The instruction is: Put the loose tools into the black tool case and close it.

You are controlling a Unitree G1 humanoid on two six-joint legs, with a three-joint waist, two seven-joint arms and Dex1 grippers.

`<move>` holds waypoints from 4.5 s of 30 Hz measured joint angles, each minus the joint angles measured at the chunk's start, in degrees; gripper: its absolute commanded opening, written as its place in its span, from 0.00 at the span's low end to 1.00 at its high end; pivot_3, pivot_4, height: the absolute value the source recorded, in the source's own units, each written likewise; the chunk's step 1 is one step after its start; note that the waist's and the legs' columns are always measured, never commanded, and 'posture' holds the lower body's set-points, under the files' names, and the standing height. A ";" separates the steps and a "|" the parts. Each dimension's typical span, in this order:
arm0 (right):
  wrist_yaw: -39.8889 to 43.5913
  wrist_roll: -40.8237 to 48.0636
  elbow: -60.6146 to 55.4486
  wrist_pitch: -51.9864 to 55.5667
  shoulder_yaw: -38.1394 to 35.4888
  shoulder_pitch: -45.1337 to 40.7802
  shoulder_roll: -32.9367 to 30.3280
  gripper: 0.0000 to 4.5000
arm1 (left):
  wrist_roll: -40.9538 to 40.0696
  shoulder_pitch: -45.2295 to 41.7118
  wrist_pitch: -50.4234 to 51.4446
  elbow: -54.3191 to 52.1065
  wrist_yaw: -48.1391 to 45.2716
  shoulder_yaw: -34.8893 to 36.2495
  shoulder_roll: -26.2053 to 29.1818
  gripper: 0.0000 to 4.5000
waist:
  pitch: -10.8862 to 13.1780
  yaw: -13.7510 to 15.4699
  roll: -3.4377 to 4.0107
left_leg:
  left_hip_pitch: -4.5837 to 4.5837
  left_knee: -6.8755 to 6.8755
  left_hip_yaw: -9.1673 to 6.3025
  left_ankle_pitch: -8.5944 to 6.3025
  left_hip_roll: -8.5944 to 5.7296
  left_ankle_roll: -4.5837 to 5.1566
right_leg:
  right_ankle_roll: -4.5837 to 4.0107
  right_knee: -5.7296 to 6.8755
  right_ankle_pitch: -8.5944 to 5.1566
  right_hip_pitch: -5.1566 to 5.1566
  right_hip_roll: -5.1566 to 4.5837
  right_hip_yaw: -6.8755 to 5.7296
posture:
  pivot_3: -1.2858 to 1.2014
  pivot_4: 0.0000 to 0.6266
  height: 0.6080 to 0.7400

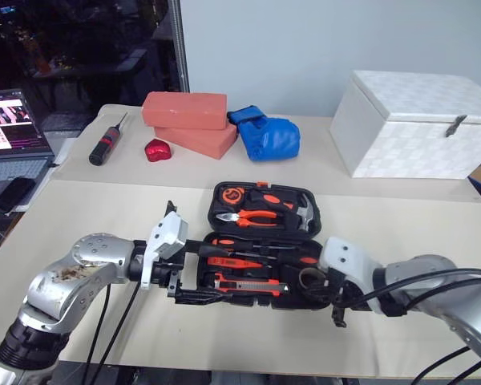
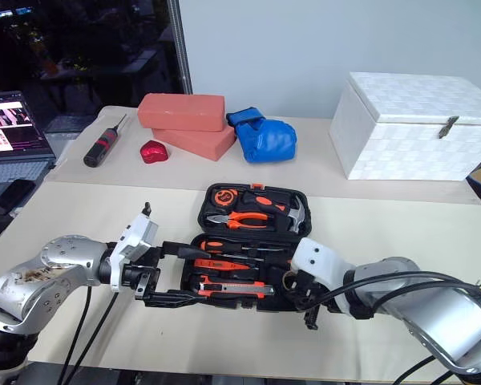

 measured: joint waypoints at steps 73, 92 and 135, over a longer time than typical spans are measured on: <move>-6.30 -13.68 51.46 -37.57 -17.49 -14.39 32.54 0.00 | 27.07 -25.79 -22.99 49.30 22.16 2.28 -20.09 0.00 | 0.24 -1.86 -0.23 | -0.93 -0.76 -0.18 0.65 -0.08 -0.17 | 0.16 0.00 1.41 -0.93 0.09 -0.02 | 0.52 0.24 1.00; 5.89 -16.35 8.97 -51.70 -26.83 30.30 16.29 0.09 | 19.77 -10.60 -5.71 40.83 -10.66 0.03 12.55 0.84 | 0.25 -1.40 -0.20 | -0.01 -0.82 -0.10 0.71 0.10 -0.21 | -0.13 0.47 0.38 -0.58 0.21 -0.17 | 0.52 0.24 1.00; -34.38 -1.27 18.82 10.45 -26.09 -8.88 34.20 0.00 | 30.60 -50.77 -10.07 77.53 22.12 -0.55 -30.95 0.12 | 0.18 -0.11 -0.53 | -0.95 -0.04 -0.21 0.71 -0.03 -0.08 | 0.07 0.27 0.97 -0.68 0.10 -0.18 | 0.52 0.24 1.00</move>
